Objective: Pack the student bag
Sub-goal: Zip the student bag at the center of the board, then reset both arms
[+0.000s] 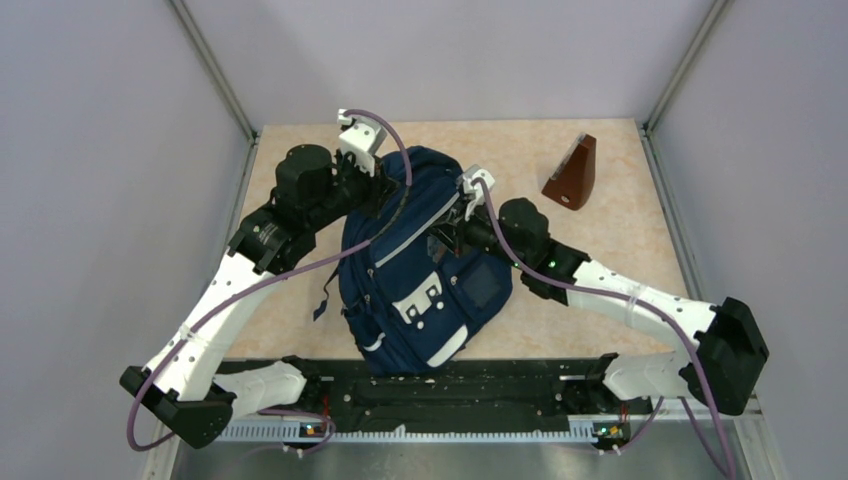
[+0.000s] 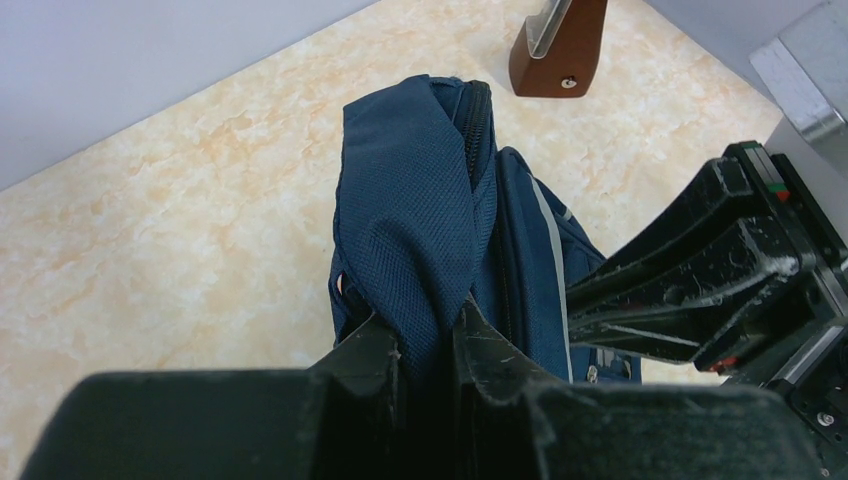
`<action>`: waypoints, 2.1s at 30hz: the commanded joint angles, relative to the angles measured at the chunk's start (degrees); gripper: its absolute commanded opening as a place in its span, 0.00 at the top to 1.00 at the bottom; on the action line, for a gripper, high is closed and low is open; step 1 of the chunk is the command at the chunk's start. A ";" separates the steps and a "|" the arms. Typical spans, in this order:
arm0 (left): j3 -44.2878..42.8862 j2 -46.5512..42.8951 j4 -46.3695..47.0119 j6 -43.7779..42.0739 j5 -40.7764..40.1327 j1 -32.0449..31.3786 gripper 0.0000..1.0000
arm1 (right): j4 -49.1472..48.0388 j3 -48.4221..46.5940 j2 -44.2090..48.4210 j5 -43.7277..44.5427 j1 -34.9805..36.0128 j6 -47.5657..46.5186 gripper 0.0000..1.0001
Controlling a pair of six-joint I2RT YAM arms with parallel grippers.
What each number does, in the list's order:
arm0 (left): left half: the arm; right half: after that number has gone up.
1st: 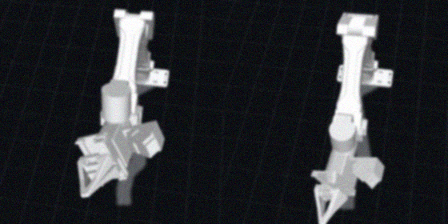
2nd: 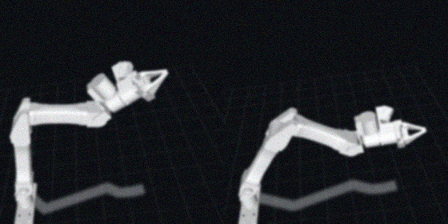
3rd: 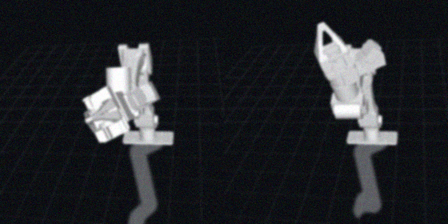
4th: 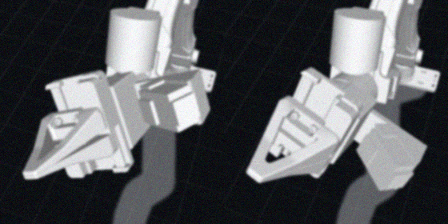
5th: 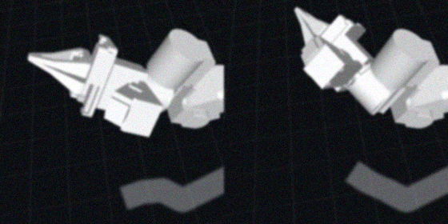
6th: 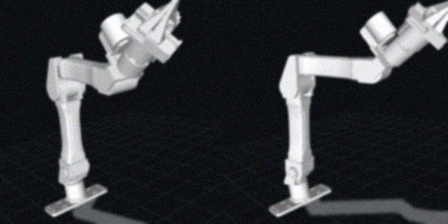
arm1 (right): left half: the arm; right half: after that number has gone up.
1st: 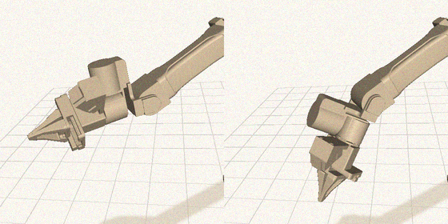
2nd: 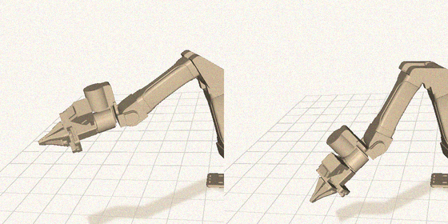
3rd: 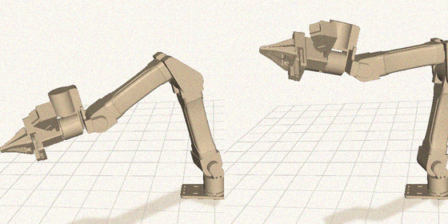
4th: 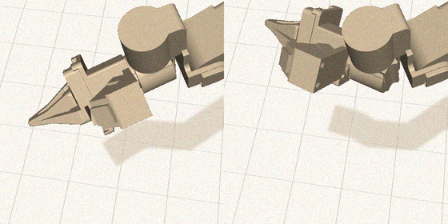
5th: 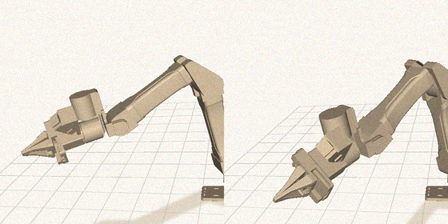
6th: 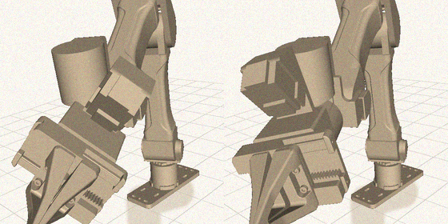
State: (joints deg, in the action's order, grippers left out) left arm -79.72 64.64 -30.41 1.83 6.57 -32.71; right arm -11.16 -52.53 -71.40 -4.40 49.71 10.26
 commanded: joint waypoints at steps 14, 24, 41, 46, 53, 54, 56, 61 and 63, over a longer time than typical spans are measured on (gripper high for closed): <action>-0.35 -1.10 9.32 3.26 1.44 0.79 1.00 | -6.68 -1.40 -0.66 -1.94 13.31 0.07 1.00; 0.45 -1.25 10.02 4.37 1.31 2.26 1.00 | -8.74 -4.79 -4.63 -2.41 20.52 -1.86 1.00; 1.50 -0.74 10.98 5.20 1.34 4.93 1.00 | -3.12 -11.98 -9.19 1.27 26.75 -6.79 0.90; 2.55 -0.14 11.26 3.80 2.54 8.54 1.00 | 2.50 -12.71 -8.55 8.09 26.61 -9.83 0.49; 4.37 3.33 12.11 4.39 5.81 16.02 1.00 | 5.54 -8.68 -4.35 7.55 18.70 -6.93 0.40; 4.91 4.16 12.39 4.71 6.46 17.46 1.00 | 5.89 -7.72 -3.67 7.34 17.35 -6.99 0.39; 5.66 5.81 13.04 6.13 7.31 20.08 1.00 | 7.72 -6.59 -2.96 7.74 13.90 -6.71 0.38; 7.88 9.48 17.10 8.34 5.94 24.90 1.00 | 9.49 -1.43 -0.95 6.07 2.21 -4.13 0.38; 9.27 10.51 19.97 8.48 5.16 26.93 1.00 | 9.38 1.26 0.14 4.76 -3.38 -3.26 0.37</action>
State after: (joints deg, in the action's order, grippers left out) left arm -70.76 74.89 -25.21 8.16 14.57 -9.21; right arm -3.22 -55.18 -74.30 2.31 54.15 4.36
